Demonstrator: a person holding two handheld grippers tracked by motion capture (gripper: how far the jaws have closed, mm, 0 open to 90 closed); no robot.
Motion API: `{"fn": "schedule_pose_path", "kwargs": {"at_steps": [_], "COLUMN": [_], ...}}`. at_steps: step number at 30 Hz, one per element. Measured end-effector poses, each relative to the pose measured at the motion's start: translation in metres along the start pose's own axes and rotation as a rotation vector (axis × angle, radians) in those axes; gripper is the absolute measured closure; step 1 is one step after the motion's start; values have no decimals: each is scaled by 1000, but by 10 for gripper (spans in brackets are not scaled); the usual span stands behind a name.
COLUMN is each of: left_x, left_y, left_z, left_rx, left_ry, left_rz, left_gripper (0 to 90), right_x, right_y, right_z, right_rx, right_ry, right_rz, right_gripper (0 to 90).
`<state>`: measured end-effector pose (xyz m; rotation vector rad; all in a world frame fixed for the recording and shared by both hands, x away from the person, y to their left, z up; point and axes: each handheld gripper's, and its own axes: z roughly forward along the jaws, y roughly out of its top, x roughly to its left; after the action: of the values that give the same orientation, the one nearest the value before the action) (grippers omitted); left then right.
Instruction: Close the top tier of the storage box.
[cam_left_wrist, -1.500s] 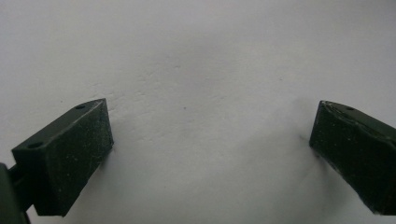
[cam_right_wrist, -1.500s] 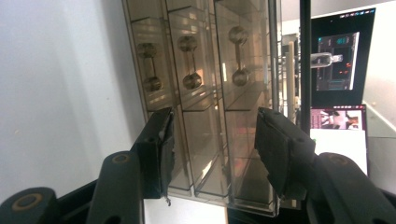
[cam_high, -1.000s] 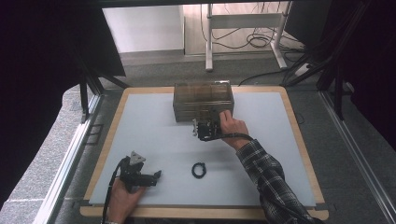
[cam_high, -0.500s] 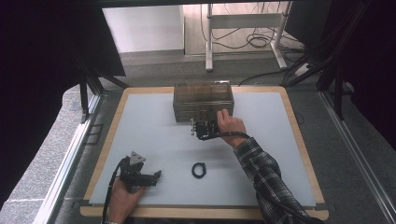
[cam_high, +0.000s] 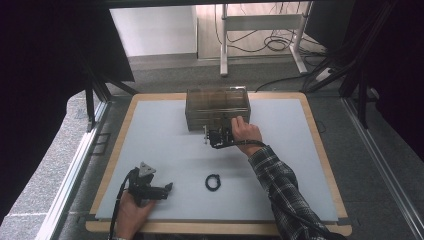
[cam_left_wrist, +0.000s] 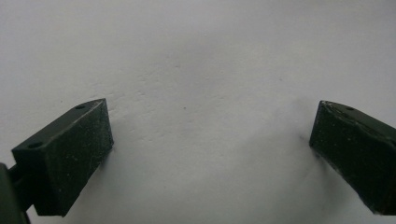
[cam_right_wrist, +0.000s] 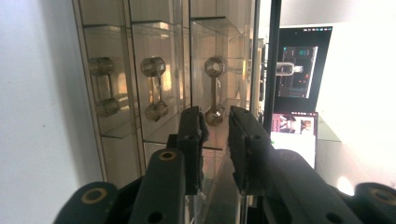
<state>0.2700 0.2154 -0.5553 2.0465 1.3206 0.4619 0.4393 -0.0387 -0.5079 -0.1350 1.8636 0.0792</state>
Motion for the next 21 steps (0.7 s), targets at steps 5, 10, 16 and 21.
{"fn": "schedule_pose_path", "kwargs": {"at_steps": [5,10,16,21], "left_x": [0,0,0,0], "left_y": [0,0,0,0], "left_z": [0,0,0,0], "left_rx": [0,0,0,0], "left_ry": [0,0,0,0], "left_rz": [0,0,0,0], "left_gripper": [0,0,0,0], "right_x": [1,2,2,1], "right_y": [0,1,1,1], "right_z": [2,3,3,1], "right_rx": [1,0,-2,-2], "right_ry": [-7,-21,-26,-16], "right_rz": [-4,-13,-15,-21], "right_gripper": [793,795,805,810]}}
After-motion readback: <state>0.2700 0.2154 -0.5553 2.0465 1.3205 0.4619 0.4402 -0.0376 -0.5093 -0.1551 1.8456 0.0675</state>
